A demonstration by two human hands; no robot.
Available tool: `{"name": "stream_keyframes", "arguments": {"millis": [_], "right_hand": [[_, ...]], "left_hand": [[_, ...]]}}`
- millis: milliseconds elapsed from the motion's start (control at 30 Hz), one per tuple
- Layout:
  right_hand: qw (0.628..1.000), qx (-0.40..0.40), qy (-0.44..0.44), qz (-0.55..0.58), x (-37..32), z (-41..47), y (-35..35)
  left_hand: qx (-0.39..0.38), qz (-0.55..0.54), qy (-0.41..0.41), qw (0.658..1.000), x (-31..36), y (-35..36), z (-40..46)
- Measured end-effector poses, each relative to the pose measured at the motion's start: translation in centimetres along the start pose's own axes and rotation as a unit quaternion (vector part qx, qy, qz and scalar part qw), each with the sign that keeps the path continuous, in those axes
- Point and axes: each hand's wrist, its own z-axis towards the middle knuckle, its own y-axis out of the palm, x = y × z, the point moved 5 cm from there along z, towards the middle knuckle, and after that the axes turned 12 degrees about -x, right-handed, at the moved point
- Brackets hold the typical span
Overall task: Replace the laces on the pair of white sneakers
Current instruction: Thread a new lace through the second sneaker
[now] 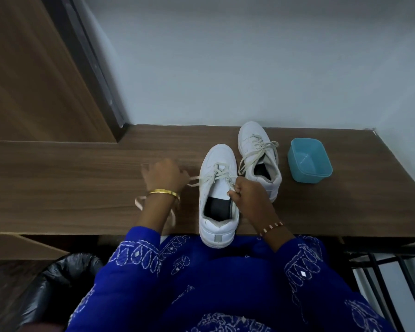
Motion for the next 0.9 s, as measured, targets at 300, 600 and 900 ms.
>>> {"name": "stream_keyframes", "arguments": {"millis": [300,600,900], "right_hand": [[1.0,-0.011,0.001,0.008,0.1,0.4,0.1],[1.0,-0.005,0.021,-0.018,0.2,0.3,0.1],[1.0,-0.008,0.029,-0.005,0.2,0.3,0.0]], "left_hand": [[-0.058,-0.056,0.137,0.987,3.3,3.6,-0.5],[-0.011,-0.798,-0.036,0.601,-0.9,4.6,0.6],[-0.296,-0.449,-0.051,0.841,-0.2,6.5,1.0]]}}
